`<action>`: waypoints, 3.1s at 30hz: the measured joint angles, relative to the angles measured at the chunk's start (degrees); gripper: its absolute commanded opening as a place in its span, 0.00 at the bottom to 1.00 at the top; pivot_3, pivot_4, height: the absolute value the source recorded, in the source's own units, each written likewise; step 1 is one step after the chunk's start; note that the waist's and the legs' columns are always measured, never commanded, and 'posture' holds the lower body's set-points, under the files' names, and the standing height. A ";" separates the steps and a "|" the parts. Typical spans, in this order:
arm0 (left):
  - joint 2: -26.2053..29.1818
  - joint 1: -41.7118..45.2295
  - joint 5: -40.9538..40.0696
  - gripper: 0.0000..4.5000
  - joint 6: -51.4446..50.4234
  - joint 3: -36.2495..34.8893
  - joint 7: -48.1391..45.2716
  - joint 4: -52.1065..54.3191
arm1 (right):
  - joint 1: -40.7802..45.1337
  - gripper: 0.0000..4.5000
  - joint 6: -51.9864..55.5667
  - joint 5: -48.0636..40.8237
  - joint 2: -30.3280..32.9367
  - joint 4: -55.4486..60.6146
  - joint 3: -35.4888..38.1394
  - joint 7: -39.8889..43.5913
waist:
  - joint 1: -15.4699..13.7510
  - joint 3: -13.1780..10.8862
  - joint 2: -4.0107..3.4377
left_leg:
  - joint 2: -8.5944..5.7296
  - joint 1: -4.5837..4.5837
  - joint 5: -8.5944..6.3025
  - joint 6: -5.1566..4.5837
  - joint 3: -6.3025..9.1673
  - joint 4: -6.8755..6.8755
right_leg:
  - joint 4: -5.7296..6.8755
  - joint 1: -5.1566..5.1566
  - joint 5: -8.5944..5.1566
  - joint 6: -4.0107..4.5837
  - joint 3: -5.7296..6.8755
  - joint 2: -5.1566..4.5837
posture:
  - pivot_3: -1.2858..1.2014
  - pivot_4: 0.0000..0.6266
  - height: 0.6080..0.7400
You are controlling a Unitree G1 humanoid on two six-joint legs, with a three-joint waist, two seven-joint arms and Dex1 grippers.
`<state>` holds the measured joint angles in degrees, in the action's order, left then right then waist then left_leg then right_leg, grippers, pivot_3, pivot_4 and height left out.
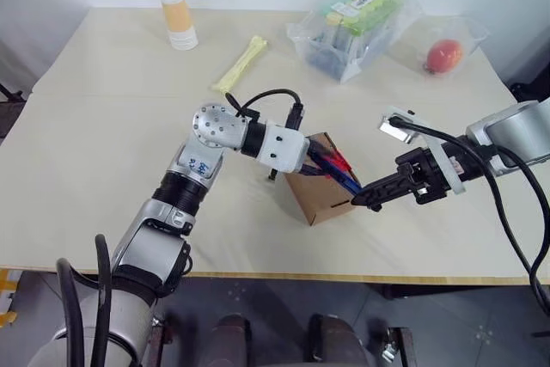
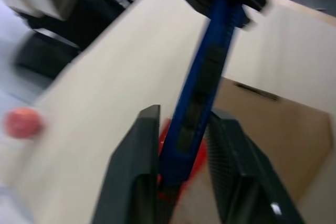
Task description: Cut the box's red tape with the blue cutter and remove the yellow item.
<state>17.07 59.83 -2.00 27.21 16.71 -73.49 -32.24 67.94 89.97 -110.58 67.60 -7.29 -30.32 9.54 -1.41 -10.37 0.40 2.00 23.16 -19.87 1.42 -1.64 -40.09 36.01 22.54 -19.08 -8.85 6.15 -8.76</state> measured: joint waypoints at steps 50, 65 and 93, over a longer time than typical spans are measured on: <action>0.63 -7.01 -2.03 0.08 -11.66 -3.70 7.37 7.03 | -24.01 0.50 -18.14 -0.30 -5.27 11.21 26.40 -7.85 | -0.07 0.00 0.01 | 0.00 0.02 0.01 -0.02 0.07 -0.08 | 0.00 -0.07 0.08 -0.02 0.08 0.00 | 0.52 0.24 1.00; 0.58 -6.98 -1.88 0.08 -11.75 -3.14 8.46 7.05 | -23.38 0.50 -17.50 4.27 -9.77 8.71 26.72 -8.01 | -0.05 0.00 0.00 | 0.00 0.02 0.02 -0.03 0.07 -0.08 | 0.01 -0.07 0.08 -0.03 0.08 0.00 | 0.52 0.24 1.00; -1.45 -7.13 -7.77 0.44 -22.72 -6.04 9.53 8.02 | -25.44 0.04 -17.80 5.44 -10.03 9.51 31.02 -7.04 | -0.02 0.00 0.01 | 0.00 0.03 0.02 -0.03 0.07 -0.08 | 0.02 -0.06 0.09 -0.03 0.08 0.00 | 0.52 0.24 1.00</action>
<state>15.62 52.69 -9.77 4.49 10.66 -63.97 -24.22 42.50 72.18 -105.14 57.57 2.22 0.70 2.49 -1.43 -10.36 0.40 2.00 23.19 -19.85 1.39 -1.57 -40.17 36.03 22.47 -18.99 -8.88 6.24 -8.77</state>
